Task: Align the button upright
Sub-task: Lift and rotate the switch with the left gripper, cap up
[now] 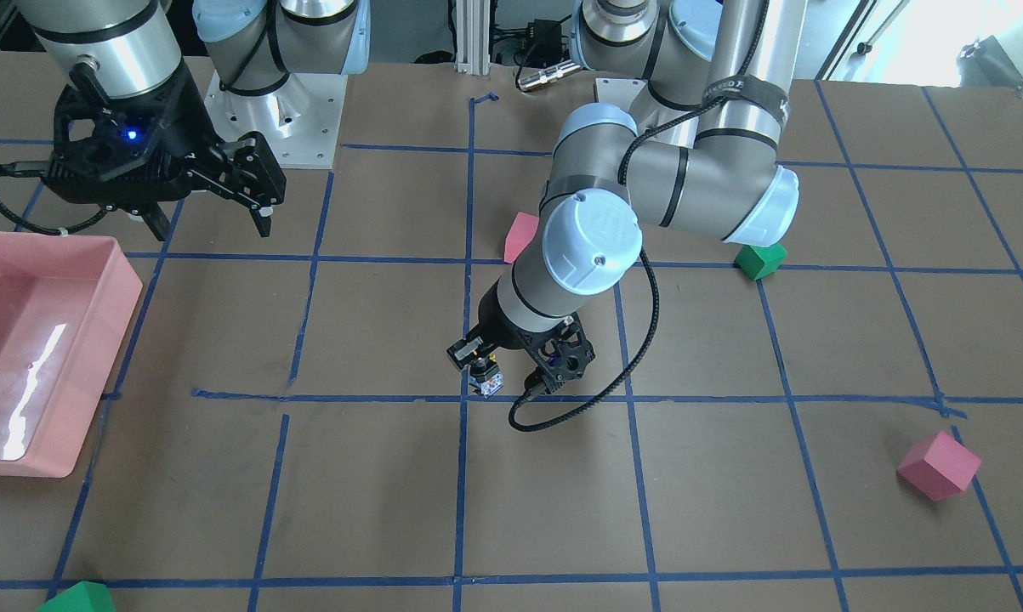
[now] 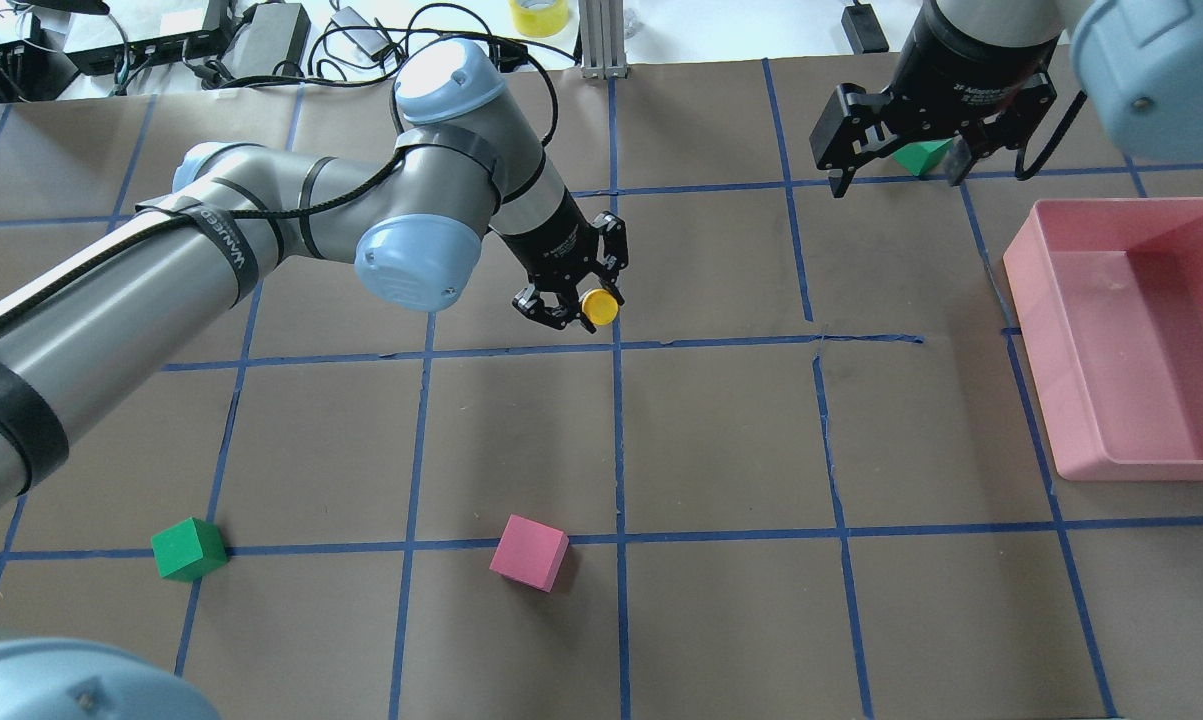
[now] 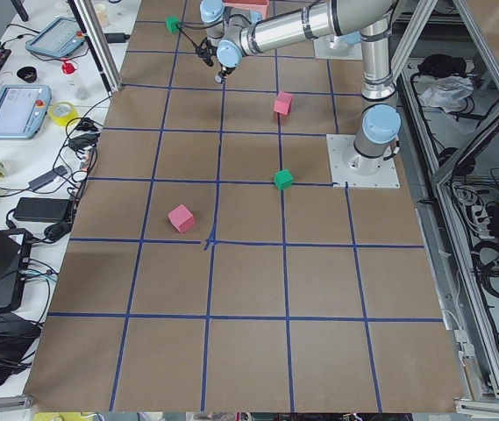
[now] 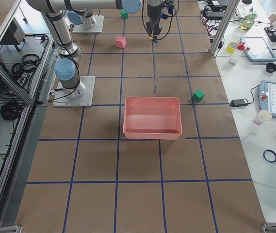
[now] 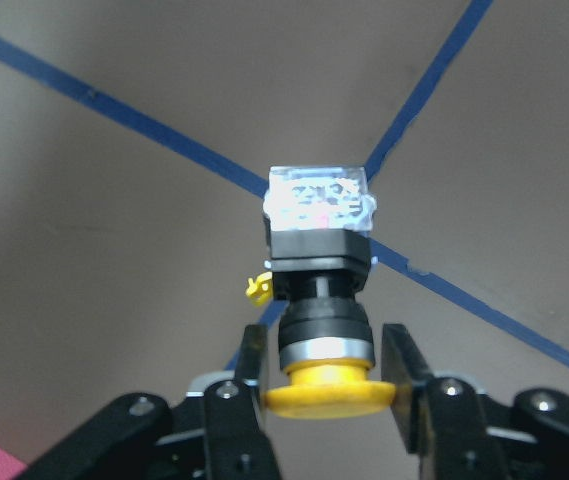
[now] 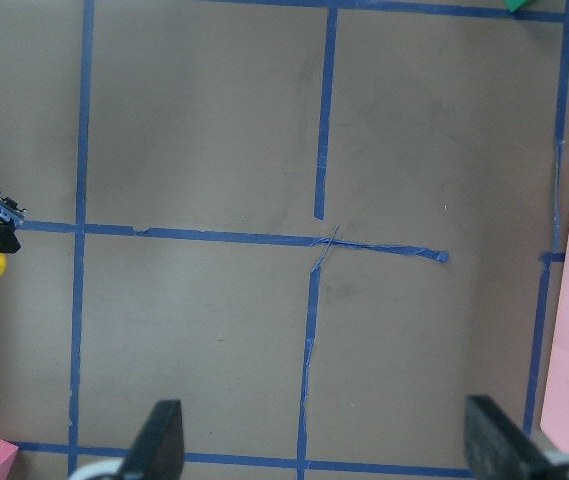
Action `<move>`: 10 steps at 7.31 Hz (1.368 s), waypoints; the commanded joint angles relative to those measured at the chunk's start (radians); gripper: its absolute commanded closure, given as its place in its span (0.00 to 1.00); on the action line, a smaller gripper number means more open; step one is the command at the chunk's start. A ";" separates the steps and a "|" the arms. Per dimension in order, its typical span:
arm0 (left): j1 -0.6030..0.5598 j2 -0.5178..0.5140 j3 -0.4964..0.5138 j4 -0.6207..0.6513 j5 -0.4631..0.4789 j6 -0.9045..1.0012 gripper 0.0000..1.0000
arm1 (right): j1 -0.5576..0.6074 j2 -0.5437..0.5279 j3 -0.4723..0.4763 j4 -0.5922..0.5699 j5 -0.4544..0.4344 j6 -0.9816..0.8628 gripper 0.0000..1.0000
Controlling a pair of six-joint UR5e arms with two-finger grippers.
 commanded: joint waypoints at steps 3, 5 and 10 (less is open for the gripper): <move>0.087 -0.125 0.040 -0.023 -0.214 -0.018 1.00 | 0.000 0.000 0.000 0.003 0.000 0.000 0.00; 0.087 -0.171 0.060 -0.036 -0.280 -0.021 1.00 | 0.000 0.000 0.000 0.003 0.000 0.008 0.00; 0.104 -0.182 0.042 -0.125 -0.311 0.025 1.00 | 0.000 0.000 0.000 0.004 -0.001 0.005 0.00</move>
